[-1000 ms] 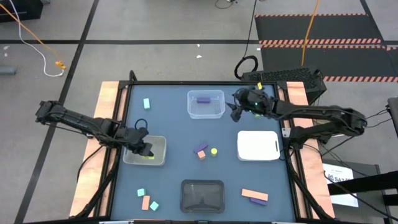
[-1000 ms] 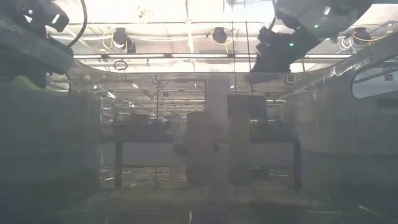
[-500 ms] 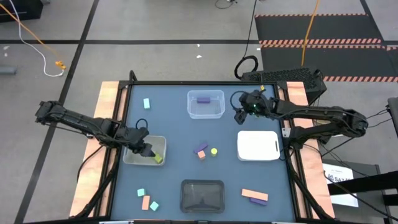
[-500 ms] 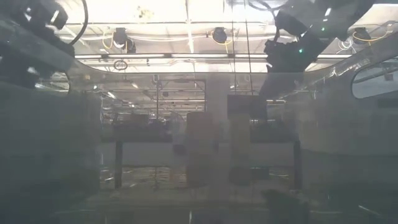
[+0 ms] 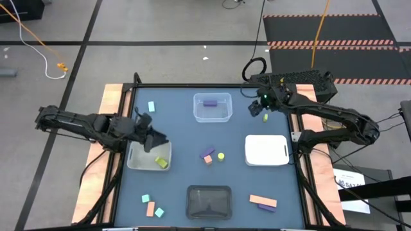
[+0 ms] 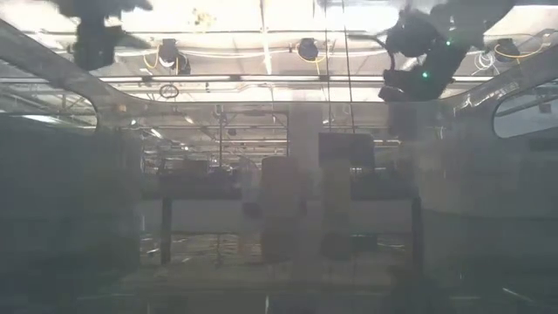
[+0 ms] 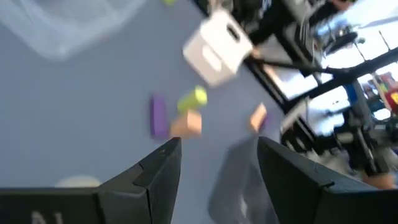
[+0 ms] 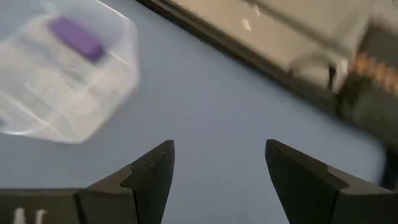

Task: Sort & place blocks by color
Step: Put the top light yellow block into the gray bin

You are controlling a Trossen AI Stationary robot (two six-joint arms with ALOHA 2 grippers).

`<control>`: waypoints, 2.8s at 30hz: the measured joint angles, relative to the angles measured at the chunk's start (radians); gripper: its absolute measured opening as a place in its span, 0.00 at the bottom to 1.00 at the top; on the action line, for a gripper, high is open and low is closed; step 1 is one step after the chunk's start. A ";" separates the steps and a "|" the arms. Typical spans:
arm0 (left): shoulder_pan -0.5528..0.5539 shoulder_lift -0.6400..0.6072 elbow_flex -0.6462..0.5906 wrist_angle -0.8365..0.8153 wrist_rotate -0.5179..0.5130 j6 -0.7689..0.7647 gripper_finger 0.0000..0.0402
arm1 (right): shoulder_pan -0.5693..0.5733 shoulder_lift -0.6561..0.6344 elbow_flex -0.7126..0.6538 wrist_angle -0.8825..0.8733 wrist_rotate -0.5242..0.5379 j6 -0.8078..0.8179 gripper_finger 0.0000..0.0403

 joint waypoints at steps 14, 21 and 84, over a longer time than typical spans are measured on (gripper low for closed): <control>0.115 0.000 0.003 0.041 -0.169 0.339 0.53 | -0.049 0.072 -0.001 -0.223 -0.094 0.413 0.60; 0.138 0.000 0.003 0.041 -0.169 0.360 0.53 | -0.049 0.215 -0.002 -0.232 -0.091 0.424 0.60; 0.159 0.375 0.002 0.623 -0.402 1.468 0.53 | 0.203 0.296 -0.002 1.213 -0.468 0.110 0.11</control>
